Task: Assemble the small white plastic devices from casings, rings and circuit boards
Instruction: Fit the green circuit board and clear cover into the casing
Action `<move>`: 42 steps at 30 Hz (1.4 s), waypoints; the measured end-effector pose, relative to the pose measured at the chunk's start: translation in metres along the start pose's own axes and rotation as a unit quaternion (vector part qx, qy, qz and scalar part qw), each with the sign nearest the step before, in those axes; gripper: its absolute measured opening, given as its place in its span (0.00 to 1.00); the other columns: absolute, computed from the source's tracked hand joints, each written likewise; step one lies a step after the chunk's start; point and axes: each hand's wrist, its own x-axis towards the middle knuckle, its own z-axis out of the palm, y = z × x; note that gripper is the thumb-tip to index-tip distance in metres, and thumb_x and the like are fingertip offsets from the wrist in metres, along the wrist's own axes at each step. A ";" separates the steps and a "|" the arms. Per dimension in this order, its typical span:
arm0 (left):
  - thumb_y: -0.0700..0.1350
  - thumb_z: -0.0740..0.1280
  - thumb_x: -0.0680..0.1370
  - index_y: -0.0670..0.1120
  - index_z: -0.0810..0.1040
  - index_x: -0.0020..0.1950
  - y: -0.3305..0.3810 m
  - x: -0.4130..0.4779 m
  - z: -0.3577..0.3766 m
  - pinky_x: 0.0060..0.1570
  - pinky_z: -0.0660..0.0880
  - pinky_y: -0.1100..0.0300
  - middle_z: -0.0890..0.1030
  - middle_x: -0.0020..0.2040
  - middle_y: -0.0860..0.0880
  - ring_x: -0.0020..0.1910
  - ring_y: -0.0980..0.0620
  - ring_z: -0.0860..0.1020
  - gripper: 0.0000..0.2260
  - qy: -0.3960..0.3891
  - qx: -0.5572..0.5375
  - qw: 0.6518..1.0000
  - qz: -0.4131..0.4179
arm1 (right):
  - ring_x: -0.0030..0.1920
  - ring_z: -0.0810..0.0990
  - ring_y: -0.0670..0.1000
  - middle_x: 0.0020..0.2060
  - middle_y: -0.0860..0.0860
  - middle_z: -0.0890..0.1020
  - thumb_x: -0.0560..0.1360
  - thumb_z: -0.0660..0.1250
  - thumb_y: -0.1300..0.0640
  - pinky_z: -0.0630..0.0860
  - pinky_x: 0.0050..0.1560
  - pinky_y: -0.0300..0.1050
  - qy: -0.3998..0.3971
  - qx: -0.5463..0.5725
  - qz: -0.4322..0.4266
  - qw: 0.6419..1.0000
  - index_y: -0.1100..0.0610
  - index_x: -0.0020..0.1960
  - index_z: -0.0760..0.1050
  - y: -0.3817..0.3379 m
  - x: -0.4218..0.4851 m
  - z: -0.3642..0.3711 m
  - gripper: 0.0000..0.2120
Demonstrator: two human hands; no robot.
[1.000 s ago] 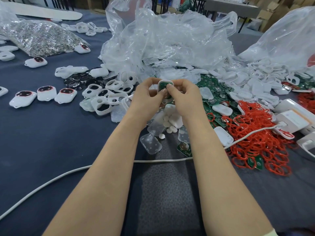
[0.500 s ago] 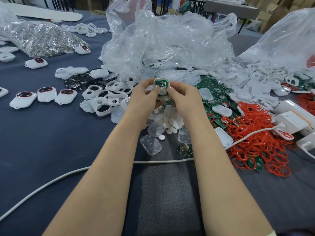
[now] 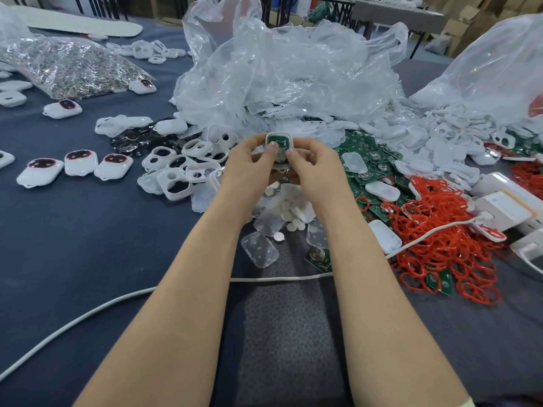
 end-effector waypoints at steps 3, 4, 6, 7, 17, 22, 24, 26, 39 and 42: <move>0.39 0.65 0.80 0.48 0.76 0.56 0.001 -0.001 -0.001 0.47 0.80 0.61 0.84 0.44 0.48 0.40 0.55 0.83 0.07 -0.018 -0.006 1.000 0.000 | 0.44 0.79 0.52 0.39 0.50 0.78 0.78 0.63 0.64 0.78 0.50 0.51 -0.003 -0.001 0.003 1.000 0.58 0.54 0.75 -0.001 0.000 -0.003 0.07; 0.38 0.65 0.79 0.49 0.76 0.55 0.001 -0.002 -0.001 0.47 0.81 0.60 0.84 0.44 0.48 0.40 0.55 0.83 0.08 -0.020 -0.003 1.000 -0.001 | 0.43 0.78 0.51 0.39 0.50 0.78 0.78 0.63 0.64 0.78 0.49 0.49 -0.004 -0.004 0.004 1.000 0.57 0.54 0.75 -0.001 0.000 -0.003 0.06; 0.37 0.65 0.79 0.48 0.76 0.56 0.002 -0.002 -0.001 0.51 0.80 0.56 0.84 0.45 0.47 0.42 0.52 0.83 0.09 -0.021 0.004 1.000 -0.005 | 0.43 0.78 0.51 0.39 0.51 0.79 0.78 0.63 0.64 0.78 0.49 0.50 -0.004 -0.006 0.008 1.000 0.58 0.54 0.75 -0.002 -0.001 -0.004 0.07; 0.37 0.65 0.79 0.47 0.75 0.58 0.002 -0.002 0.000 0.54 0.80 0.53 0.84 0.47 0.46 0.44 0.50 0.83 0.09 -0.019 0.006 1.000 -0.007 | 0.43 0.79 0.51 0.40 0.52 0.79 0.78 0.63 0.64 0.79 0.50 0.51 -0.005 -0.006 0.011 1.000 0.58 0.55 0.76 -0.003 -0.002 -0.004 0.07; 0.36 0.65 0.79 0.44 0.75 0.62 0.002 -0.002 -0.002 0.48 0.81 0.59 0.84 0.45 0.46 0.42 0.52 0.83 0.12 -0.034 -0.046 0.998 -0.017 | 0.51 0.81 0.60 0.48 0.61 0.81 0.78 0.65 0.60 0.78 0.54 0.57 0.016 -0.015 0.014 1.000 0.61 0.57 0.77 -0.005 -0.003 -0.001 0.09; 0.39 0.61 0.82 0.43 0.76 0.63 0.003 0.000 -0.001 0.41 0.78 0.65 0.83 0.48 0.44 0.40 0.55 0.83 0.11 -0.030 -0.076 0.996 -0.046 | 0.43 0.78 0.48 0.45 0.52 0.82 0.79 0.64 0.58 0.78 0.55 0.52 0.024 -0.035 0.013 0.999 0.58 0.56 0.78 -0.004 -0.003 -0.004 0.08; 0.39 0.60 0.82 0.42 0.76 0.63 0.002 0.000 0.000 0.42 0.79 0.65 0.82 0.50 0.43 0.41 0.55 0.83 0.12 -0.029 -0.067 0.996 -0.047 | 0.43 0.77 0.48 0.45 0.51 0.81 0.79 0.63 0.58 0.78 0.55 0.53 0.033 -0.052 0.001 0.998 0.57 0.58 0.77 -0.005 -0.004 -0.005 0.09; 0.38 0.59 0.82 0.42 0.75 0.64 0.003 0.001 0.000 0.43 0.80 0.64 0.82 0.51 0.43 0.42 0.55 0.82 0.12 -0.022 -0.069 0.996 -0.049 | 0.42 0.77 0.46 0.46 0.50 0.79 0.78 0.65 0.56 0.77 0.51 0.48 0.045 -0.100 -0.038 0.993 0.55 0.58 0.76 -0.006 -0.005 -0.006 0.10; 0.35 0.54 0.82 0.48 0.79 0.48 0.004 0.000 -0.002 0.36 0.78 0.66 0.81 0.42 0.47 0.38 0.54 0.79 0.16 -0.021 -0.071 0.996 -0.045 | 0.47 0.72 0.46 0.52 0.51 0.72 0.73 0.70 0.56 0.68 0.50 0.39 0.037 -0.280 -0.142 0.949 0.56 0.53 0.78 -0.007 -0.010 -0.001 0.09; 0.35 0.54 0.82 0.47 0.79 0.50 0.004 0.000 -0.002 0.37 0.78 0.66 0.81 0.43 0.47 0.40 0.54 0.79 0.15 -0.023 -0.070 0.996 -0.048 | 0.50 0.74 0.49 0.53 0.52 0.73 0.74 0.69 0.56 0.68 0.51 0.40 0.043 -0.289 -0.151 0.944 0.58 0.52 0.78 -0.006 -0.010 0.000 0.09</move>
